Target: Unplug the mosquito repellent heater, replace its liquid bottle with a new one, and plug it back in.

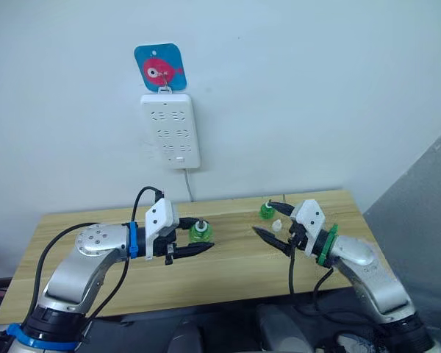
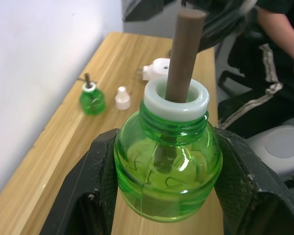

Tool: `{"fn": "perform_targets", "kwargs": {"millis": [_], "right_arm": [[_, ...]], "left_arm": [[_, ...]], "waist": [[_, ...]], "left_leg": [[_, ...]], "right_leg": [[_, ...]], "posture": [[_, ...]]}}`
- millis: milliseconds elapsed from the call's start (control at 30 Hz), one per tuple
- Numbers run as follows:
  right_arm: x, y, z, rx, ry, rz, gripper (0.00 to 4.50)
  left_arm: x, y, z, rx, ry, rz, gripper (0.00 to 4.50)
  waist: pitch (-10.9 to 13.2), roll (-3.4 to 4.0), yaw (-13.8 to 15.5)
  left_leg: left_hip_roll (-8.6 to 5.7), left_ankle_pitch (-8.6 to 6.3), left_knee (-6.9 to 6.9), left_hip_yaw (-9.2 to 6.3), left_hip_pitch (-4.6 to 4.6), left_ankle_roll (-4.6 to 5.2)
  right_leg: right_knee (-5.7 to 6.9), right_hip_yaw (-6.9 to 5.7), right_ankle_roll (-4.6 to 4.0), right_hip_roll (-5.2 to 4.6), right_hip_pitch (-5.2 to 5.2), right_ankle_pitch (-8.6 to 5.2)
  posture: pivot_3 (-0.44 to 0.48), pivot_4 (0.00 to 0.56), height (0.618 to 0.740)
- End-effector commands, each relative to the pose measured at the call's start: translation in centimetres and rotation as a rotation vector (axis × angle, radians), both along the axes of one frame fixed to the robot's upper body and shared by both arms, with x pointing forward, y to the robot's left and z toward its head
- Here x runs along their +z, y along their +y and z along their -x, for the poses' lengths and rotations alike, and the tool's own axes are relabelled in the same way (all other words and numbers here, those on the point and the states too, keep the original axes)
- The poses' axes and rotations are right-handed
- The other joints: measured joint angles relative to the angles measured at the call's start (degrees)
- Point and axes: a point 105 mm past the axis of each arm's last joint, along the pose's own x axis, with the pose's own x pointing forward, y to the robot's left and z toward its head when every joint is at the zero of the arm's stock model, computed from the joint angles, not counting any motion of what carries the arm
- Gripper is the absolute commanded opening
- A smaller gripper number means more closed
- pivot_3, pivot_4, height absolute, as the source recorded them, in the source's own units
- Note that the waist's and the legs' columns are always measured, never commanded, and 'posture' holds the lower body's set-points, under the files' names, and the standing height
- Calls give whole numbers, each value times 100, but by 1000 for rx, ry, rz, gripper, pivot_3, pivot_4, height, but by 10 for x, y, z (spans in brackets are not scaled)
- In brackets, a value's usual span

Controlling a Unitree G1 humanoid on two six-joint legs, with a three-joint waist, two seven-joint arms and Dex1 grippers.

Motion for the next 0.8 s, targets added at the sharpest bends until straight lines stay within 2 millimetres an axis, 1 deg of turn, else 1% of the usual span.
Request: {"fn": "perform_targets", "kwargs": {"millis": [33, 133, 267, 433, 800], "right_arm": [[34, 20, 14, 197, 13, 1, 3815], [43, 30, 15, 287, 67, 23, 3815], [44, 40, 17, 349, 91, 26, 3815], [45, 49, 15, 367, 87, 14, 3815], [41, 60, 11, 387, 109, 7, 3815]], "left_arm": [[10, -9, -3, -51, -38, 26, 2296], [17, -18, -7, -88, -53, 45, 2296], [25, -25, -9, -113, -68, 66, 2296], [27, -28, -10, -124, -73, 74, 2296], [29, -35, -8, -125, -76, 97, 2296]], "waist": [[-3, -3, -15], [-8, -12, -15], [-8, -12, -15], [-10, -14, -44], [-12, -16, -69]], "left_leg": [[0, 0, 0, 0, 0, 0], [3, -1, -4, -13, -5, 1], [0, -1, -4, -15, -17, 0], [-2, -1, -3, -12, -11, 0], [-2, -1, -2, -17, -11, 0]], "right_leg": [[0, 0, 0, 0, 0, 0], [-2, -14, -3, 4, -1, -2], [-14, -16, -5, -1, -3, -1], [-7, -14, -4, -4, -3, -1], [-2, -17, -4, -3, -3, -1]], "posture": [[-181, 94, 740], [-182, 94, 740], [-171, 88, 740], [-163, 81, 740], [-153, 78, 740]]}}
